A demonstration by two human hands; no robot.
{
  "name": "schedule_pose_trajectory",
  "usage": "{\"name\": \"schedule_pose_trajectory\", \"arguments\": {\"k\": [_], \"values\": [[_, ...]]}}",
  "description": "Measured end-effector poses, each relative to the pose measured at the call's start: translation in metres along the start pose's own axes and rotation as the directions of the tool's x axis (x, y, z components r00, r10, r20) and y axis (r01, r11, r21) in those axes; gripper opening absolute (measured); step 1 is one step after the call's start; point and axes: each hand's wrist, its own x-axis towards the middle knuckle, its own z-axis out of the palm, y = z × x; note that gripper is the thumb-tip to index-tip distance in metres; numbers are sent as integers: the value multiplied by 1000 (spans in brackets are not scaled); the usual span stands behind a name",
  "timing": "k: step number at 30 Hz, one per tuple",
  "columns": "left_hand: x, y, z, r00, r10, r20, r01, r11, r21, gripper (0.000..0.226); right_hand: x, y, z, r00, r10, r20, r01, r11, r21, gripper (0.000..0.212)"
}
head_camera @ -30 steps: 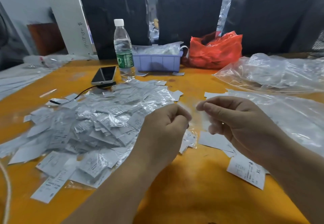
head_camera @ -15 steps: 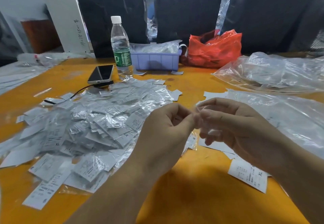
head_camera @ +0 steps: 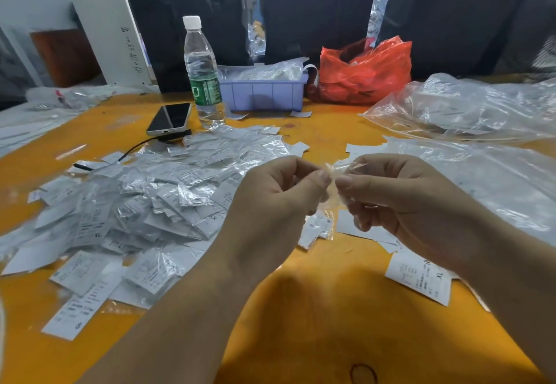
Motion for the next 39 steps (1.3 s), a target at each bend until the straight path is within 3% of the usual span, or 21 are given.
{"name": "schedule_pose_trajectory", "arguments": {"k": [6,11,14,18,22,25,32,39], "values": [[2,-2,-6,994,-42,-99,41,999,-13,14,1,-1,-2,998,6,-57,-4,999,33,33],[-1,-1,1,993,-98,68,91,991,97,11,1,0,-4,967,-52,-251,62,998,33,7],[-4,-2,8,987,-99,128,82,987,137,26,2,2,-4,941,-67,-332,84,996,36,9],[-5,-2,6,996,-58,71,47,988,148,35,0,0,-4,954,-111,-279,105,994,-37,6],[-3,-1,3,999,-23,25,19,987,157,32,-3,-4,0,987,-144,-68,134,981,-139,25],[-5,2,4,998,11,68,-23,986,165,24,-4,-2,4,986,-159,38,162,983,-82,12],[-3,2,2,999,42,33,-48,979,198,17,0,2,0,985,-169,-45,155,962,-225,18],[-2,-2,0,999,39,15,-41,990,137,11,0,0,-5,971,-165,-172,110,951,-291,9]]}}
